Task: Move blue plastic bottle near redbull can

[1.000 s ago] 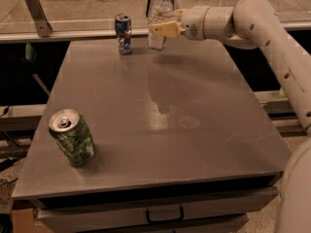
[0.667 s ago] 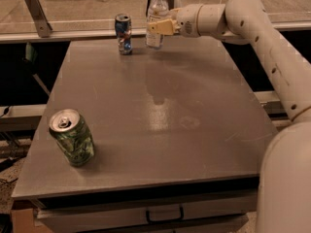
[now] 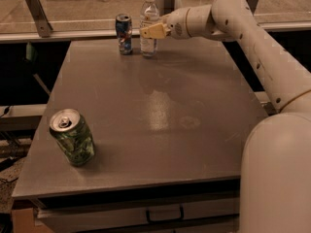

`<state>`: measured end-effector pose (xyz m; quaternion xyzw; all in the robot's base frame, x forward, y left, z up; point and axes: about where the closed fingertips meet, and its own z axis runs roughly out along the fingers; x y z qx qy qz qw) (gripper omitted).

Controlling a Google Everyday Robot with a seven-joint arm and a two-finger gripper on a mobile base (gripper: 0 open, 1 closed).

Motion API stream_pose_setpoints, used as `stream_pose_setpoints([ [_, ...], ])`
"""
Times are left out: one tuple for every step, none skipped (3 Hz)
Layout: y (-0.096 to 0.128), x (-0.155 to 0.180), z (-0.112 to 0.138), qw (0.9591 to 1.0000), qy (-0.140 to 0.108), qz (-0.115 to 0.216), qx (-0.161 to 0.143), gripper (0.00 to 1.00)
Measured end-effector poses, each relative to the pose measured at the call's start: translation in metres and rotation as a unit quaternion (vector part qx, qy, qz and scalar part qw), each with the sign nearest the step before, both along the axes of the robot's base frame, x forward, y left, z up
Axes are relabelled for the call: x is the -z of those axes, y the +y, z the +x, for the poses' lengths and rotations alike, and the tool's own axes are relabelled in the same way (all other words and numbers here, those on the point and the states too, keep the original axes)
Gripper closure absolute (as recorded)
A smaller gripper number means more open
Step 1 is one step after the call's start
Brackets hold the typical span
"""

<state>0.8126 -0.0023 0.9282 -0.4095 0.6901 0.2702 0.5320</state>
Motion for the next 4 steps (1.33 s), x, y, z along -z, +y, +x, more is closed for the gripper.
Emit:
stream_pose_setpoints([
  [0.006,0.007,0.003,0.9999,0.013,-0.003,0.001,0.61],
  [0.013,0.012,0.005,0.9998,0.021,-0.004,0.0,0.38],
  [0.018,0.015,0.008,0.9996,0.026,-0.005,-0.002,0.13],
  [0.022,0.018,0.01,0.9995,0.03,-0.005,-0.004,0.0],
])
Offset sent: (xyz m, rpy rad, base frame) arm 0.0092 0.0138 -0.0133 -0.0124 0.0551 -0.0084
